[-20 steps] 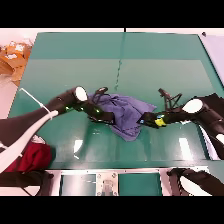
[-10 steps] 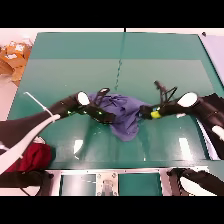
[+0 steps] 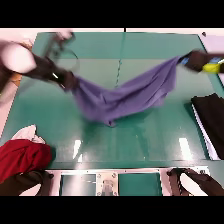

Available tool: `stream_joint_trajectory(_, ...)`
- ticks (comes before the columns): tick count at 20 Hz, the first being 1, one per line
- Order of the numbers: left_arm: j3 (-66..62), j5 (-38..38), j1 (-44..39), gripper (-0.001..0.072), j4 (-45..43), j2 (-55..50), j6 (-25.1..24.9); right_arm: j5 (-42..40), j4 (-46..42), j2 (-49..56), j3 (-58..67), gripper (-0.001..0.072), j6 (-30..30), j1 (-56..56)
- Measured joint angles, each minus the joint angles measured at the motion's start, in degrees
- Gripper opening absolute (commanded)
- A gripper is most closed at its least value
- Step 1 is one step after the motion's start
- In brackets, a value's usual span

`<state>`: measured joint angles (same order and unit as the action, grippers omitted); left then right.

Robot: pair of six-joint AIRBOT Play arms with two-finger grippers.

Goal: Fold the shirts.

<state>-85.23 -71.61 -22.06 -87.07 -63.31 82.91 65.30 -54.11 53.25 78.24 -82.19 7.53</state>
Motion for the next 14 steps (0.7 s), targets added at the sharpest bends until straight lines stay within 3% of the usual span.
stream_joint_trajectory(7, -27.54, -6.84, 0.5, 0.0028, -6.47, 5.14, -2.23, -3.19, -4.96, -9.29, 17.99, 0.0014, -1.27, 1.66)
stream_joint_trajectory(11, -30.1, -12.0, 0.55, 0.0028, -8.9, 5.35, -2.64, -1.2, -6.64, -10.67, 18.27, 0.0014, -1.62, 1.88)
stream_joint_trajectory(14, -25.38, -14.03, 0.55, 0.0028, -9.51, 4.81, -2.71, 0.74, -6.99, -10.97, 10.71, 0.0014, -1.68, 1.88)
